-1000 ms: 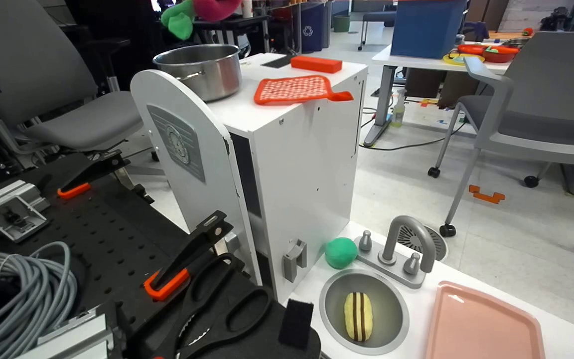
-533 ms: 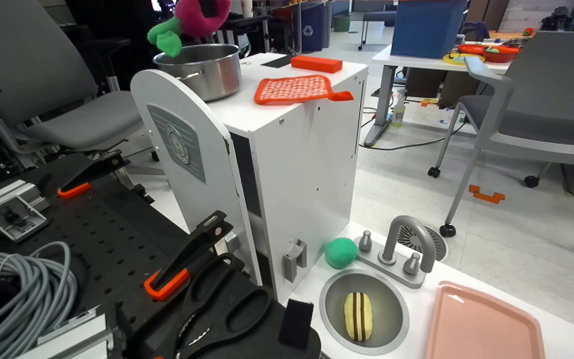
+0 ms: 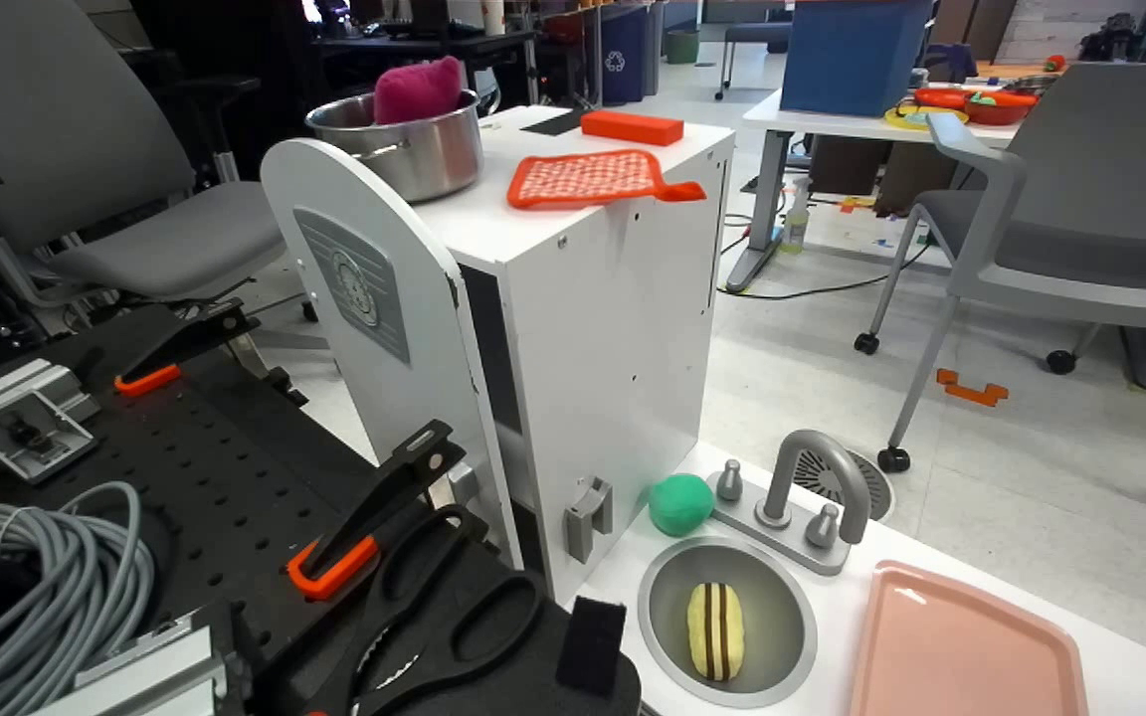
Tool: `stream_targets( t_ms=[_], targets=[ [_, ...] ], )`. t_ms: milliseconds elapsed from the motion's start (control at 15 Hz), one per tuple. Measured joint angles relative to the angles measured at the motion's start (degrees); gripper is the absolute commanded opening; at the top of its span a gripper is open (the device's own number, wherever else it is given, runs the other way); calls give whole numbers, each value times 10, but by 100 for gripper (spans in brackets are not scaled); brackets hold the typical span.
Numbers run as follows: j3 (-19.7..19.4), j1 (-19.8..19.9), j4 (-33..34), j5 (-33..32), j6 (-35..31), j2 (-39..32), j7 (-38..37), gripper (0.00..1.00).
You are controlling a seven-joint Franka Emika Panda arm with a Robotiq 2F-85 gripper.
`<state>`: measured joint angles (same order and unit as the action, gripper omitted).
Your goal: Pick up the items on top of the cabinet and put them in the pot.
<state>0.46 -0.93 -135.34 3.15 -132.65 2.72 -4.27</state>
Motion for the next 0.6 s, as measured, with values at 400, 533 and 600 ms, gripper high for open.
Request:
stream_targets(
  t_ms=[400,533,600],
  targets=[
    [-5,4,7,0,-2,1,-1,100],
    [-10,11,15,0,-2,1,-4,100],
    [-14,15,19,0,-2,1,-5,100]
  ],
)
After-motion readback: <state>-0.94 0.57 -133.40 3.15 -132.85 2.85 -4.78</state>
